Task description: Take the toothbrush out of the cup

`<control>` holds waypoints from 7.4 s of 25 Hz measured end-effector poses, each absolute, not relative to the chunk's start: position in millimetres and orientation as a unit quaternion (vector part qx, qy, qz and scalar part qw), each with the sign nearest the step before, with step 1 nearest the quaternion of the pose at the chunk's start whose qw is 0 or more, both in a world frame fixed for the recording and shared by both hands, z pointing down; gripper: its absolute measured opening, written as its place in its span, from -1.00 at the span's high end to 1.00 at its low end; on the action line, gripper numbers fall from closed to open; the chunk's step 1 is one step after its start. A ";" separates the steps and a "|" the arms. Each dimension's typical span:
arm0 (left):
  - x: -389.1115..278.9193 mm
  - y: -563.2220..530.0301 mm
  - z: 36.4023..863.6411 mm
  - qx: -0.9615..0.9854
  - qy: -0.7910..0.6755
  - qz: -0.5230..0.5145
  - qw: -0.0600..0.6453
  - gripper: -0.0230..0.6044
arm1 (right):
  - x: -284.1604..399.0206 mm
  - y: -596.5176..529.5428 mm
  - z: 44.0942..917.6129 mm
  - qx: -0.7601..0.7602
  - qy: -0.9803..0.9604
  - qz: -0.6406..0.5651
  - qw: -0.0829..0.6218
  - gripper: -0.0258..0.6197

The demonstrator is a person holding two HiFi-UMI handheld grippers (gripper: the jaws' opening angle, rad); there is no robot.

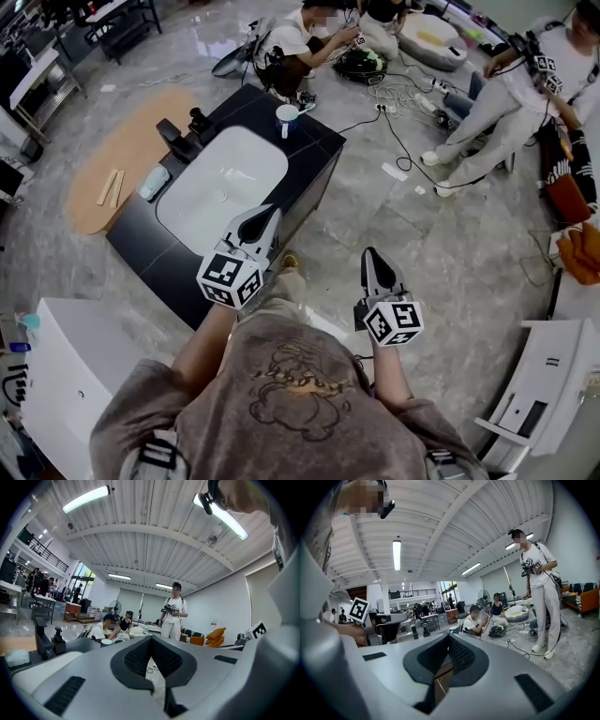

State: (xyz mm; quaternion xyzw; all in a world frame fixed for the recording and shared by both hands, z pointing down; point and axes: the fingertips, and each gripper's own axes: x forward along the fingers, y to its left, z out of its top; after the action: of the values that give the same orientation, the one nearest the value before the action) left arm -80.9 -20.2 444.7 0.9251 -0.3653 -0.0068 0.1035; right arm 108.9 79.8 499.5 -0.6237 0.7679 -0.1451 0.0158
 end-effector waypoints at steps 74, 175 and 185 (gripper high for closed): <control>28.9 -310.3 437.5 0.901 -0.422 0.007 0.097 0.45 | 210.5 -247.0 469.9 -0.550 0.821 -0.149 0.030 0.91; 23.1 -392.3 490.4 0.850 -0.499 0.166 -0.030 0.80 | 226.6 -232.3 489.3 -0.552 0.814 -0.181 0.022 0.91; 50.0 -350.5 453.7 0.883 -0.459 0.100 -0.006 0.80 | 229.5 -230.3 487.4 -0.555 0.812 -0.180 0.022 0.91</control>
State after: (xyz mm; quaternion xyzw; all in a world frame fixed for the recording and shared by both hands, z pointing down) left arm 50.0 -350.5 453.7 0.8830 -0.4586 0.0999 -0.0059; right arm 229.5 -230.3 487.4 -0.5548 0.8120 -0.1800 0.0223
